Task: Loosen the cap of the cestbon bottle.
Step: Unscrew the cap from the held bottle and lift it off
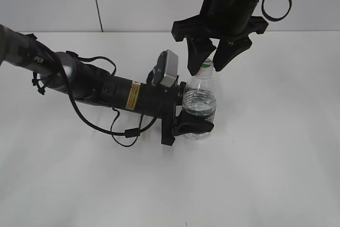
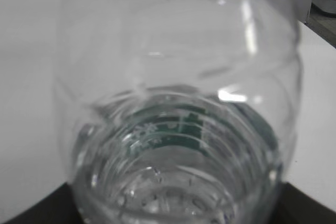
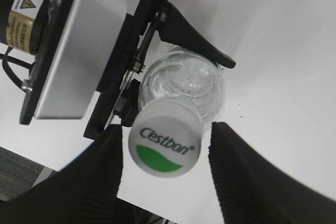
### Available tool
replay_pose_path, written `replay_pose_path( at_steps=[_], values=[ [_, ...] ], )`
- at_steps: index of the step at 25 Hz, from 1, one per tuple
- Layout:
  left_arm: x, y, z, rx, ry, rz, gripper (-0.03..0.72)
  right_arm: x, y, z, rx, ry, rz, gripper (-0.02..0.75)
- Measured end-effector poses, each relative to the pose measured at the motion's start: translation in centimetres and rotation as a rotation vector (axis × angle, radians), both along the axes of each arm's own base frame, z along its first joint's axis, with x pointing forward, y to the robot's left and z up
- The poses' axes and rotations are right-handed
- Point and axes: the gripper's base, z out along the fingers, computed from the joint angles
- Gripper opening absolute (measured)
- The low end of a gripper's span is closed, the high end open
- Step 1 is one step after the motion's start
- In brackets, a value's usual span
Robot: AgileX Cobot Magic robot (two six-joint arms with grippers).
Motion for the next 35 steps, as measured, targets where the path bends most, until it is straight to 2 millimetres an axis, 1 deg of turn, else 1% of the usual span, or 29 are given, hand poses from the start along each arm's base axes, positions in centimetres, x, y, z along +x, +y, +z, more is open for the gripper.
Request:
replay_pose_path(
  at_steps=[4,9,19,26,31,35],
  values=[
    [0.00,0.00,-0.01,0.001,0.000,0.000,0.402,-0.09,0.04,0.12,0.009,0.003,-0.001,0.407],
    [0.00,0.00,-0.01,0.001,0.000,0.000,0.402,-0.30,-0.08,0.74,0.018,-0.009,-0.001,0.407],
    [0.00,0.00,-0.01,0.001,0.000,0.000,0.402,-0.29,-0.09,0.74,0.017,-0.010,0.000,0.405],
    [0.00,0.00,-0.01,0.001,0.000,0.000,0.402,-0.26,-0.14,0.73,0.011,-0.014,0.001,0.312],
    [0.01,0.00,-0.01,0.001,0.000,0.001,0.402,-0.26,-0.14,0.73,0.010,-0.016,0.009,0.288],
    [0.02,0.00,-0.01,0.001,0.000,0.002,0.402,-0.25,-0.15,0.73,0.006,-0.028,0.052,0.286]
  ],
)
